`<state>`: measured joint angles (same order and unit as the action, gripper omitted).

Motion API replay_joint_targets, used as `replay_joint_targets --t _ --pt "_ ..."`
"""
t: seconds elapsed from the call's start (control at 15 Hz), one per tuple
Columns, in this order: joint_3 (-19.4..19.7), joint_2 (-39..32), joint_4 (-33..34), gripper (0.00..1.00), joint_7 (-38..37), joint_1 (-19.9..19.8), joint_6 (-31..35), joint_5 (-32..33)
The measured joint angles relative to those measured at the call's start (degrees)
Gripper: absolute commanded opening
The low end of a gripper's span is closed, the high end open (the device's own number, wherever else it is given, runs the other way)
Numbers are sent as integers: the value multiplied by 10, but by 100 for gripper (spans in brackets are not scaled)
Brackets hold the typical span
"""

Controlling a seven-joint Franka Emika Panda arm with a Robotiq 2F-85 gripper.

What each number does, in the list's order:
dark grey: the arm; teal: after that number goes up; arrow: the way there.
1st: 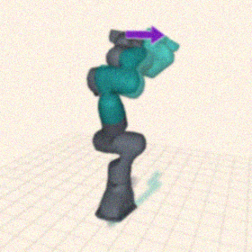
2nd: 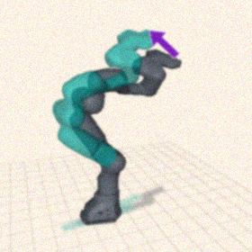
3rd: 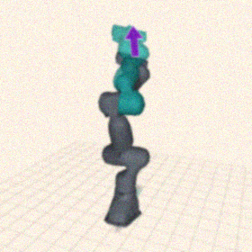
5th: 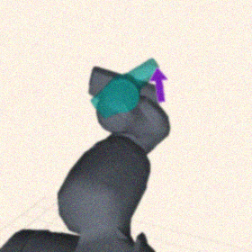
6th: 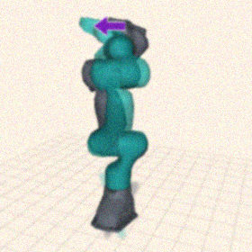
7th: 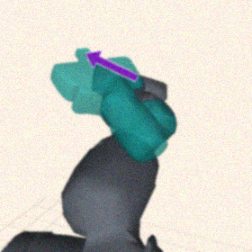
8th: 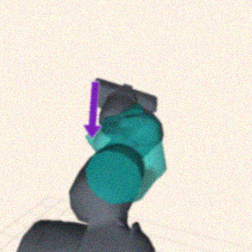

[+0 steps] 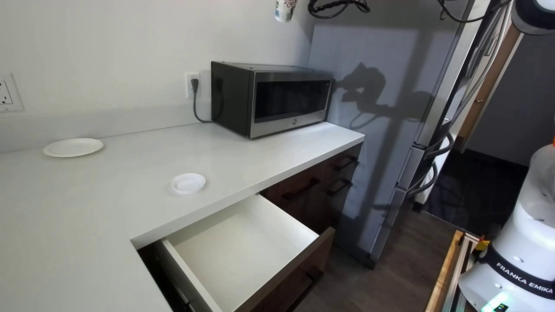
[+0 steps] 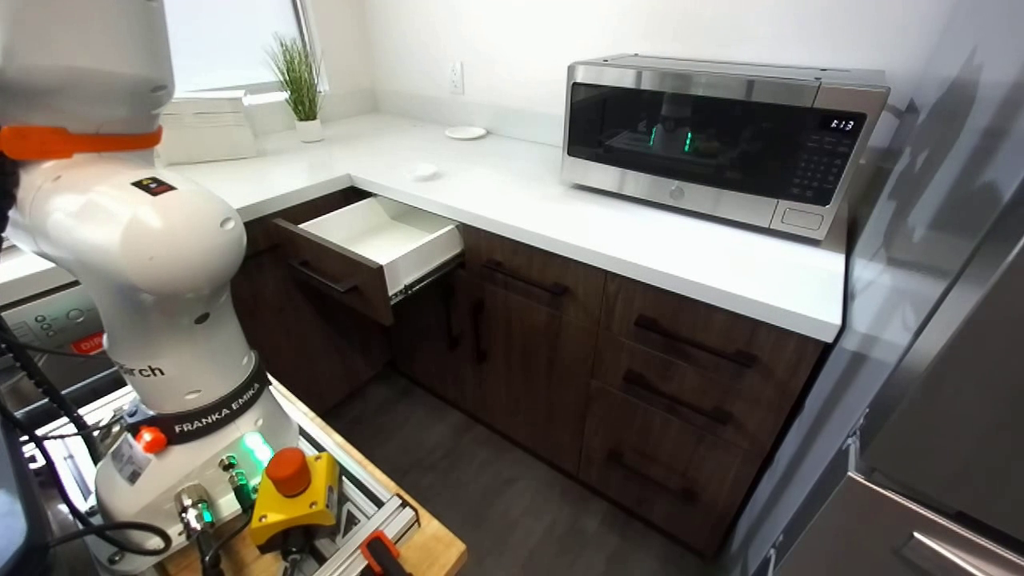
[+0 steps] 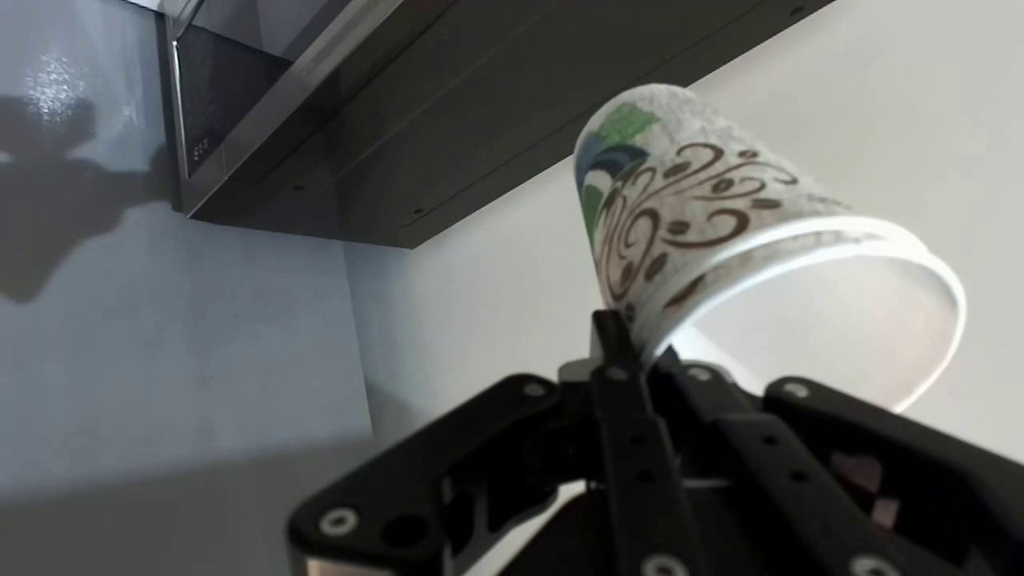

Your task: Move the cup to the top of the microwave

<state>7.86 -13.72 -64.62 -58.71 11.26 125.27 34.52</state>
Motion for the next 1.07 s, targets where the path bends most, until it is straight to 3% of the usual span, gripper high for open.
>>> replay_joint_targets --t 0.33,0.8,0.87,1.07 --pt "11 -39 40 1 -20 -22 -27 -43" --pt "5 -126 195 1 -35 -77 -186 -206" --pt "4 -136 212 5 -39 -81 -207 -219" --pt "5 -160 242 1 -49 -84 -223 -222"
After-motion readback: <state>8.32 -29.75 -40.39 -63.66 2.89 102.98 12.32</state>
